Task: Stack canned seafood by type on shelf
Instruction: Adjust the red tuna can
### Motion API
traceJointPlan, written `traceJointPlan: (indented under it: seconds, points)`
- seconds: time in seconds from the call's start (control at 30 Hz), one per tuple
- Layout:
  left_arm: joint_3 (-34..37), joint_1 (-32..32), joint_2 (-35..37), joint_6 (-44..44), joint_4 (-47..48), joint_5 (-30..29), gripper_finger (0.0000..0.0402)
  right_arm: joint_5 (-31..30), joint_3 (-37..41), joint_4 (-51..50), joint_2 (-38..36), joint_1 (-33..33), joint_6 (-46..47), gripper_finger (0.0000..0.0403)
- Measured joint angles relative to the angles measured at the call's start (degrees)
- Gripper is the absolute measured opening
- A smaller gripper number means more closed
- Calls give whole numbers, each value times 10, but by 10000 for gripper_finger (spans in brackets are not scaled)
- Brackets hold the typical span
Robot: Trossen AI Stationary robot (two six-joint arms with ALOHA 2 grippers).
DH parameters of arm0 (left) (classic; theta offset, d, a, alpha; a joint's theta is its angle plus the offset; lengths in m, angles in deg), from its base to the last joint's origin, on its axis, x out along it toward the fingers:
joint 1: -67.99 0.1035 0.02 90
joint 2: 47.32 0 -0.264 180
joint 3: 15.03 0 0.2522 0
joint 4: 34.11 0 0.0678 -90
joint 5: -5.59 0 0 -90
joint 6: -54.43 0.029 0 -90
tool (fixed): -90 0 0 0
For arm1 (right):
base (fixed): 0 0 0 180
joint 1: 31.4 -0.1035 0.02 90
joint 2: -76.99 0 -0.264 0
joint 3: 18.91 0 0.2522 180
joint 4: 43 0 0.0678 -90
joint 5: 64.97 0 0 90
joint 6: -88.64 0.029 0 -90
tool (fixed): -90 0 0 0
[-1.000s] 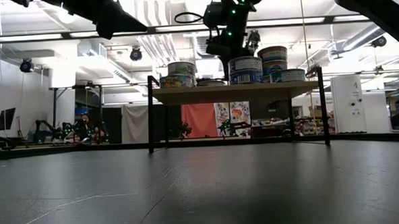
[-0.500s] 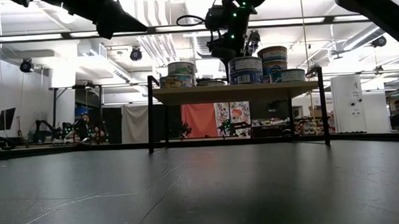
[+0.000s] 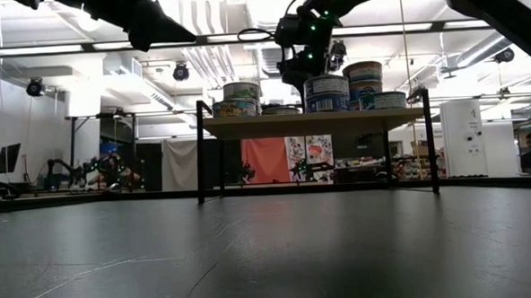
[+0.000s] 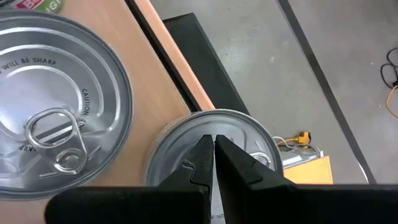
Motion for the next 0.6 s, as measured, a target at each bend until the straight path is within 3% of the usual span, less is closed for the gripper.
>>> traceJointPlan:
  seconds: [0.6]
  points:
    - [0, 0, 0, 0, 0, 0, 0, 12, 3, -19, 0, -1, -29, 9]
